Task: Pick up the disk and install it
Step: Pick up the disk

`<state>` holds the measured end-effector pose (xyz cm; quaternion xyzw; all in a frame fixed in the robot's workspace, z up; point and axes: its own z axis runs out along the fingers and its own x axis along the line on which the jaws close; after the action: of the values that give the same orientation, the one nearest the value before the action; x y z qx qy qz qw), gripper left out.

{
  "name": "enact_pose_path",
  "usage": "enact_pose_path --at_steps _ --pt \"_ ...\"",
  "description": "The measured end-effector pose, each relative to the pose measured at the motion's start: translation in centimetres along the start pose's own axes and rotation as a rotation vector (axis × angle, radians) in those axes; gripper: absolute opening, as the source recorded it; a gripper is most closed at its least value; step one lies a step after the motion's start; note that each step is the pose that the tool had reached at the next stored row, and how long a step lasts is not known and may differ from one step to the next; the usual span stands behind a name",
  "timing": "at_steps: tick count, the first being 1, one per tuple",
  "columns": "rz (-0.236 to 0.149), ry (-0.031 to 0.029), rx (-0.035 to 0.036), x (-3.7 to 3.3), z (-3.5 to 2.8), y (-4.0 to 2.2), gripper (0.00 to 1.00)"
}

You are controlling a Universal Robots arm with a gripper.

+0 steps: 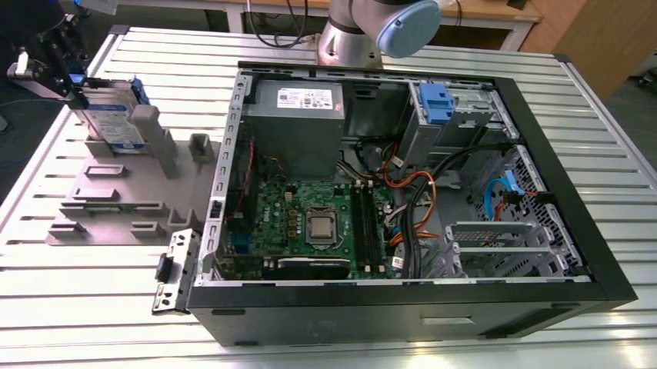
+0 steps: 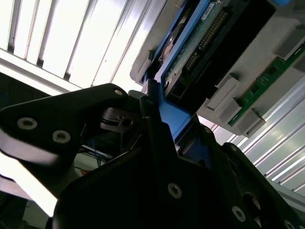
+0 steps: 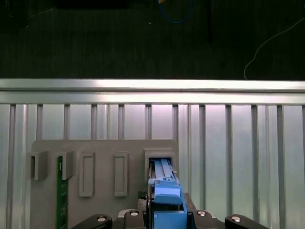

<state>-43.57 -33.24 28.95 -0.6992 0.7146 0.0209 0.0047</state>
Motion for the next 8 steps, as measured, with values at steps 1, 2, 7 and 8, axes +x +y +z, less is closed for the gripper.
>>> enact_pose_path --at_steps 1,2,7,8 --pt "0.013 -0.0003 0.0004 0.00 0.00 0.00 0.37" --pt "0.017 -0.0004 0.0005 0.00 0.00 0.00 0.37" --pt "0.018 -0.0006 0.0008 0.00 0.01 0.00 0.37" --pt "0.018 -0.0006 0.0009 0.00 0.00 0.00 0.37"
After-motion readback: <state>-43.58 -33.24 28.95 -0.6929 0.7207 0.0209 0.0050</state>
